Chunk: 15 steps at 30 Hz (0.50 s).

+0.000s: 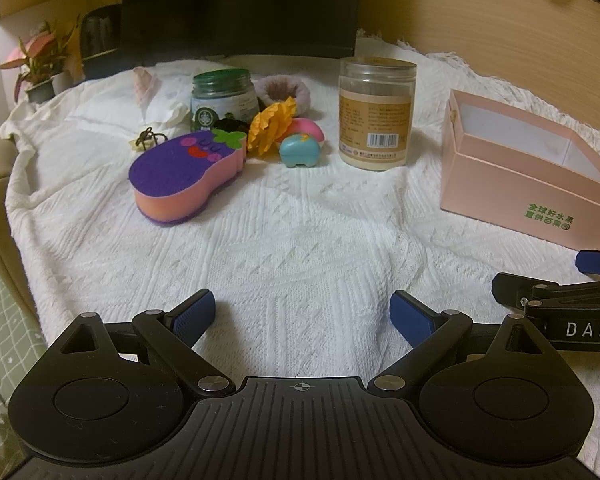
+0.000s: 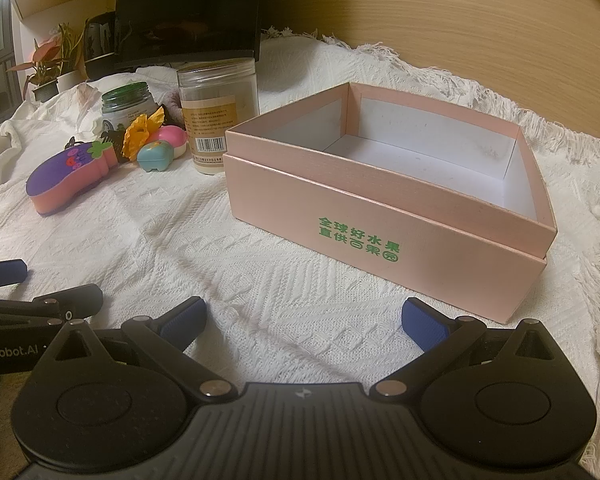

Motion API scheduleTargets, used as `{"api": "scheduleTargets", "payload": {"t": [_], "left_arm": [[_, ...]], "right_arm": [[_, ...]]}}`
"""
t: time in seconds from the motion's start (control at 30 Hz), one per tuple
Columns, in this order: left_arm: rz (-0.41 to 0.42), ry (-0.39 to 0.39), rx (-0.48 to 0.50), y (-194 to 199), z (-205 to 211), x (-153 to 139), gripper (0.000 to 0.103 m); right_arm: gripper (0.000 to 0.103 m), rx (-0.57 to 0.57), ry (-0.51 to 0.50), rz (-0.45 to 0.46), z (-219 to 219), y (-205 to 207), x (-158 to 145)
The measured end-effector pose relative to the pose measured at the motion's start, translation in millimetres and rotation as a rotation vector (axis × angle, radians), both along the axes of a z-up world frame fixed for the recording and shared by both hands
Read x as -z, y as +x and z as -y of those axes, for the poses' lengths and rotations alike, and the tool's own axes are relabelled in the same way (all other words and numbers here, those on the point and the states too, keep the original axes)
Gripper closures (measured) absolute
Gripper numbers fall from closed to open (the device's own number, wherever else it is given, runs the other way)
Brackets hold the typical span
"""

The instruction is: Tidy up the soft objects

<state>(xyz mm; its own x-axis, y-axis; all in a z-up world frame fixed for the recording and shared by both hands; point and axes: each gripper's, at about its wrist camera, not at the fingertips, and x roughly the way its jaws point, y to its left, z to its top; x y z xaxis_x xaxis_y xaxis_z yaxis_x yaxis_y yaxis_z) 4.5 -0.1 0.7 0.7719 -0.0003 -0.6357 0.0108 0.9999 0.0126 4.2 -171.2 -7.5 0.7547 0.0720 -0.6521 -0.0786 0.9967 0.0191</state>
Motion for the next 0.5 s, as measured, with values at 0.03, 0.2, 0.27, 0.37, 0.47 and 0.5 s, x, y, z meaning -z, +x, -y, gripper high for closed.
{"api": "scheduleTargets", "payload": {"t": [0.03,0.2,0.27,0.37,0.47,0.5], "left_arm": [[0.001,0.000,0.000,-1.3,0.0,0.3,0.005],[0.002,0.000,0.000,-0.4,0.0,0.4,0.005],[0.002,0.000,0.000,-1.2,-0.1,0.4,0.005],[0.002,0.000,0.000,-1.2,-0.1,0.5,0.005],[0.003,0.000,0.000,-1.0,-0.1,0.4,0.005],[0.002,0.000,0.000,-1.5,0.0,0.5,0.005]], "right_arm": [[0.000,0.000,0.000,0.000,0.0,0.0,0.0],[0.000,0.000,0.000,0.000,-0.1,0.0,-0.2],[0.000,0.000,0.000,0.000,-0.1,0.0,-0.2],[0.000,0.000,0.000,0.000,-0.2,0.0,-0.3],[0.000,0.000,0.000,0.000,-0.2,0.1,-0.3],[0.000,0.000,0.000,0.000,-0.2,0.1,-0.3]]}}
